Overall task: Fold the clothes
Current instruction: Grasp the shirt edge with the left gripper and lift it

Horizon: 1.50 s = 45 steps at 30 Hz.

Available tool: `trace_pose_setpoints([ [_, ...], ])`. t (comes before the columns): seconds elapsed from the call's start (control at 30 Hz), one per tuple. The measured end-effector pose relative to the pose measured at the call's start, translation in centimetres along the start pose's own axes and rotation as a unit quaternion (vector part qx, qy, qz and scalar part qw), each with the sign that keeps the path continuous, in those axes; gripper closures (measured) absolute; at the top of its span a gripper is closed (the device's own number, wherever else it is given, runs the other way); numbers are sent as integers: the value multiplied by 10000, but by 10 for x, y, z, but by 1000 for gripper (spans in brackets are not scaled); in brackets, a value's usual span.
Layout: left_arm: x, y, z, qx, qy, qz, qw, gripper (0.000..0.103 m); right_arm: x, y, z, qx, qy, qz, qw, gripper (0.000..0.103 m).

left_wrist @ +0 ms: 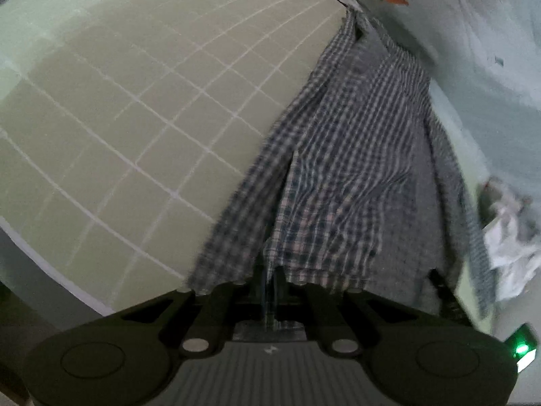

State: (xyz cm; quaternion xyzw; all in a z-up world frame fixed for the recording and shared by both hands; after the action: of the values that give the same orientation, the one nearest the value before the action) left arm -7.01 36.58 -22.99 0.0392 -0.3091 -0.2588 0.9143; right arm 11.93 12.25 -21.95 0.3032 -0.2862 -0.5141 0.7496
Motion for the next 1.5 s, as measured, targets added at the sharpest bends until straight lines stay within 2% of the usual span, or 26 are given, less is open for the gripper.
trace_pose_setpoints([
  [0.2,5,-7,-9,-208,439,-596,9970,93,19,-8,7,-27,-270,-65,9996,0],
  [0.27,8,-7,-5,-181,492,-758,9957,84,31,-5,8,-2,-382,-201,9991,0],
  [0.37,15,-5,1,-27,469,-930,9946,78,49,-3,10,30,-559,-382,9977,0],
  [0.47,24,-4,6,121,540,-1112,9923,76,67,-6,7,-31,-787,-510,9956,0],
  [0.67,47,1,9,410,655,-1377,9875,65,105,-24,-9,-488,-1498,-494,9863,0],
  [0.83,63,3,10,604,699,-1539,9838,58,135,-26,-11,-591,-1881,-629,9784,0],
  [0.93,70,4,3,658,827,-1703,9797,57,135,-12,-10,-311,-1701,-583,9832,0],
  [1.07,73,9,-15,589,1007,-1756,9775,55,110,7,-21,-110,-862,-542,9947,0],
  [1.13,72,9,-26,465,1106,-1782,9767,54,95,13,-33,-137,-609,-346,9975,0],
  [1.27,60,3,-45,45,1328,-1609,9780,52,84,22,-58,-216,-645,-101,9976,0],
  [1.4,59,2,-49,-14,1468,-1774,9731,49,112,27,-79,-411,-1192,-399,9912,0],
  [1.5,62,9,-47,-58,1470,-1735,9738,49,136,31,-87,-520,-1630,-596,9834,0],
])
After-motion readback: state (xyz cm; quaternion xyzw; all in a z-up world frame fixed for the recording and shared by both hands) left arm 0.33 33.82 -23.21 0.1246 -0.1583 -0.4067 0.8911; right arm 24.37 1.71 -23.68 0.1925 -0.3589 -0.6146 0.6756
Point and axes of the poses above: each gripper's, at about its wrist camera, not at the fingertips, and z roughly against the way its jaws point, x to its right, y to its top, the point moved 8 cm from there along -z, roughly the way its jaws point, and after that the axes turned 8 degrees about -y, right-handed, at the moved point
